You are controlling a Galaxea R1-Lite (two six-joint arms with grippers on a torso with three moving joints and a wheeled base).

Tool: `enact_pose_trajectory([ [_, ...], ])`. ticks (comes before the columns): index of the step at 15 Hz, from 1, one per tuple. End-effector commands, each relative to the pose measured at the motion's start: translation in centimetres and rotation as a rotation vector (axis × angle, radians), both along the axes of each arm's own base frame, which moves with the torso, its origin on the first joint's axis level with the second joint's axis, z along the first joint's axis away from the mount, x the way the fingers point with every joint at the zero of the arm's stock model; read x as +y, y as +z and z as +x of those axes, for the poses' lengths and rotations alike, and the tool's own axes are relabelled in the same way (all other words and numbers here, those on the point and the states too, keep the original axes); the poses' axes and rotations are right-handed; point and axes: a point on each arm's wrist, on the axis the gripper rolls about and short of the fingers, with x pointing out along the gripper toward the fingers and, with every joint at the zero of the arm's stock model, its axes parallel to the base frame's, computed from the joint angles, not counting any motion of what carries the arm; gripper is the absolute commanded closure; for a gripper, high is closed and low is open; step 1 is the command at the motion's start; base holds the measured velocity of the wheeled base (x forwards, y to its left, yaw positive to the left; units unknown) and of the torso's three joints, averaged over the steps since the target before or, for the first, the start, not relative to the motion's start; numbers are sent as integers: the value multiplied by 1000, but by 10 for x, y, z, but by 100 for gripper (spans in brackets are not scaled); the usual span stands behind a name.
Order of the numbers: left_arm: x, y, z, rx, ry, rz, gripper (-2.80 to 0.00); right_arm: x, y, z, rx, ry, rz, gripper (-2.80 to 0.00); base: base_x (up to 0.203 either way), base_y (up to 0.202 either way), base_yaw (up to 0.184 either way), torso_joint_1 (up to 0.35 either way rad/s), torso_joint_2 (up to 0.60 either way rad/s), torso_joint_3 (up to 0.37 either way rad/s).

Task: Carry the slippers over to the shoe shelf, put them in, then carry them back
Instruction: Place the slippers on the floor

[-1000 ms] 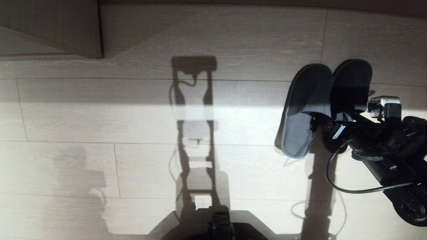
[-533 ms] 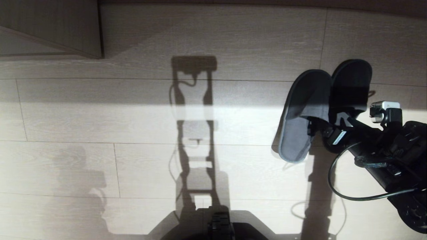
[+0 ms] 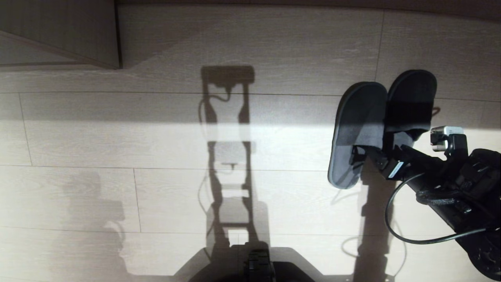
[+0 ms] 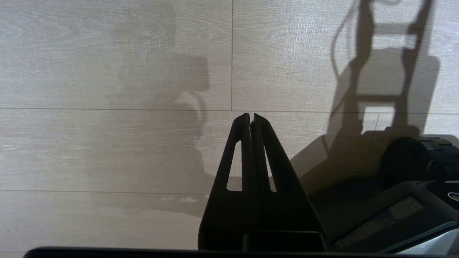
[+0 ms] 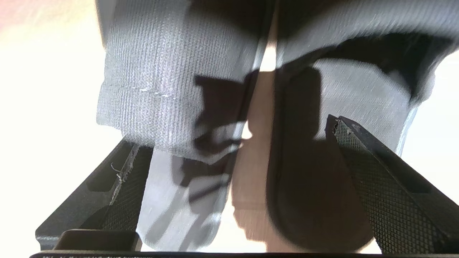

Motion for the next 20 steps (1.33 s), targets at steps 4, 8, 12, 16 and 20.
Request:
enact_pose_trajectory([
  [4, 0, 0, 0, -2, 2, 0, 0, 3, 10, -40, -24, 71, -21, -280, 0, 0, 0, 0, 0, 0],
  [8, 0, 0, 0, -2, 0, 0, 0, 8, 3, -62, 27, 109, -46, 0, 0, 0, 0, 0, 0, 0],
  [12, 0, 0, 0, -1, 0, 0, 0, 34, -14, -73, 105, 196, -93, 0, 0, 0, 0, 0, 0, 0],
  [16, 0, 0, 0, -2, 2, 0, 0, 47, -35, -44, 178, 113, -118, 0, 0, 0, 0, 0, 0, 0],
  [20, 0, 0, 0, -2, 0, 0, 0, 51, -32, 0, 110, 12, -136, 0, 0, 0, 0, 0, 0, 0],
])
